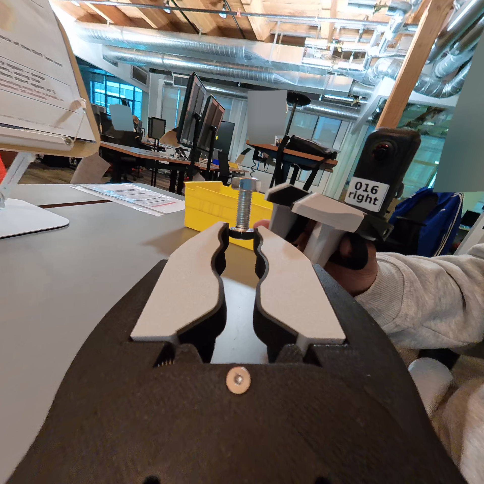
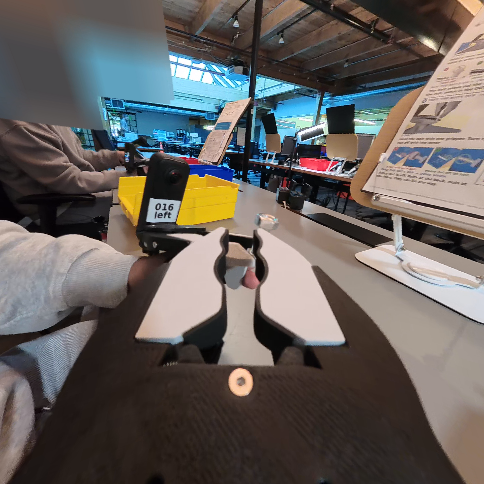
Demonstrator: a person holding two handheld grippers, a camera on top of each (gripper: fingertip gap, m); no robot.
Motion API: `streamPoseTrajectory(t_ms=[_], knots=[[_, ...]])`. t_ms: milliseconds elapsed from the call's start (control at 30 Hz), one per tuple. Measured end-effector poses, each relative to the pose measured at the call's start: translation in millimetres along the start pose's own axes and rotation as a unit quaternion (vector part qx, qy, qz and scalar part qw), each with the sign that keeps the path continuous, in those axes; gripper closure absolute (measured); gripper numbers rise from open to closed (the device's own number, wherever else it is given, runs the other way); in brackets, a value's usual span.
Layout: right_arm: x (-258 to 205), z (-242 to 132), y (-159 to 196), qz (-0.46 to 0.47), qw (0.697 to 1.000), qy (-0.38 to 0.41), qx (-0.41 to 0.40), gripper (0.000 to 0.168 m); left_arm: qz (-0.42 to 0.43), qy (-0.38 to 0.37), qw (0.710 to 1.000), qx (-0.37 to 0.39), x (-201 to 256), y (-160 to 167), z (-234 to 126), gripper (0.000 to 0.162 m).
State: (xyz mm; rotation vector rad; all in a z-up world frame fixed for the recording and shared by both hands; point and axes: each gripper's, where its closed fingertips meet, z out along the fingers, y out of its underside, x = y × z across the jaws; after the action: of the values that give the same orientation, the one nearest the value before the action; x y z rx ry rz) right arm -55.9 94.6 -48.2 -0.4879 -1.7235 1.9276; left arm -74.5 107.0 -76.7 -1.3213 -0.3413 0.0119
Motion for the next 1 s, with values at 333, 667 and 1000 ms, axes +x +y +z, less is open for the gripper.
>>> streamPoseTrajectory(t_ms=[333,667,1000], knots=[[9.7,-0.8,-0.2,0.011,0.999,0.033,0.004,0.127,-0.014,0.007,1.000,0.016,3.2,-1.3,1.9,0.143],[2.3,2.0,3.3,-0.001,1.000,0.023,-0.004,0.128,0.001,0.012,1.000,0.004,6.9,2.3,4.0,0.143],[8.1,-1.3,-1.9,-0.017,0.999,0.043,0.011,0.132,0.003,0.010,1.000,0.004,6.3,2.5,3.6,0.143]])
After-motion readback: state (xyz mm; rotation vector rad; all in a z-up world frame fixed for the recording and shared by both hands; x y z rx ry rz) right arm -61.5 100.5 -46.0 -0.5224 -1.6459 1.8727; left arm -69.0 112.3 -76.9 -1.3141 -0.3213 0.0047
